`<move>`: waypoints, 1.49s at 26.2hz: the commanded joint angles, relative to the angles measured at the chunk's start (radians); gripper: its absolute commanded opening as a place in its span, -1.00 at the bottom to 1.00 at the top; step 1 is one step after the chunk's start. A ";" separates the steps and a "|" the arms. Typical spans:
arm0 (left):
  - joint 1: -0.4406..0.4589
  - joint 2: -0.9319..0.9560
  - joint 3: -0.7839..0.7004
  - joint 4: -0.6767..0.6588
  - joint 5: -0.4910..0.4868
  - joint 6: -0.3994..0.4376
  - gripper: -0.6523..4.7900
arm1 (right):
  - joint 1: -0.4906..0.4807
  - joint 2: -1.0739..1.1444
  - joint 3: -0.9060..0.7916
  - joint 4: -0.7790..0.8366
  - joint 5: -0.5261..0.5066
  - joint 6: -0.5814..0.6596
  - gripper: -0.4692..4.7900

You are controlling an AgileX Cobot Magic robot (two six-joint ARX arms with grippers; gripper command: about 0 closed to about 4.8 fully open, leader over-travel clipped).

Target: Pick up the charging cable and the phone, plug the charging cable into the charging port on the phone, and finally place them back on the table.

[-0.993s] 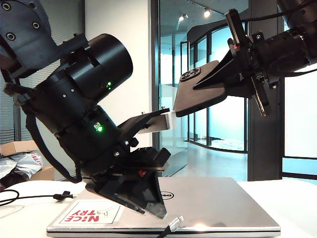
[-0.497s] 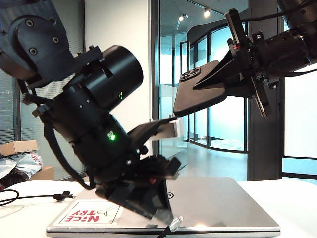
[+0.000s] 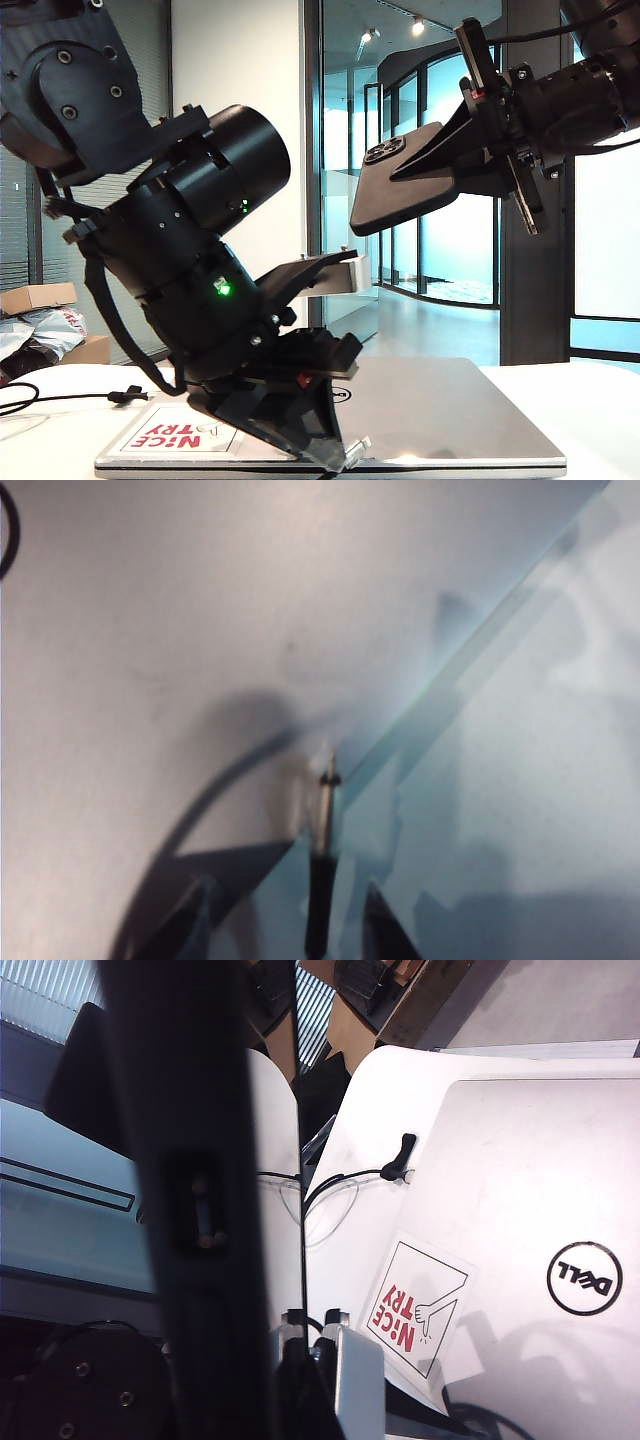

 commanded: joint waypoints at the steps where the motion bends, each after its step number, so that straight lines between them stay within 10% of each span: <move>1: -0.001 0.030 0.000 -0.016 0.001 0.004 -0.07 | 0.002 -0.010 0.008 0.043 -0.015 -0.007 -0.84; 39: -0.025 -0.051 0.000 -0.126 0.000 0.004 -0.09 | -0.143 -0.010 0.008 0.122 0.076 -0.007 -0.84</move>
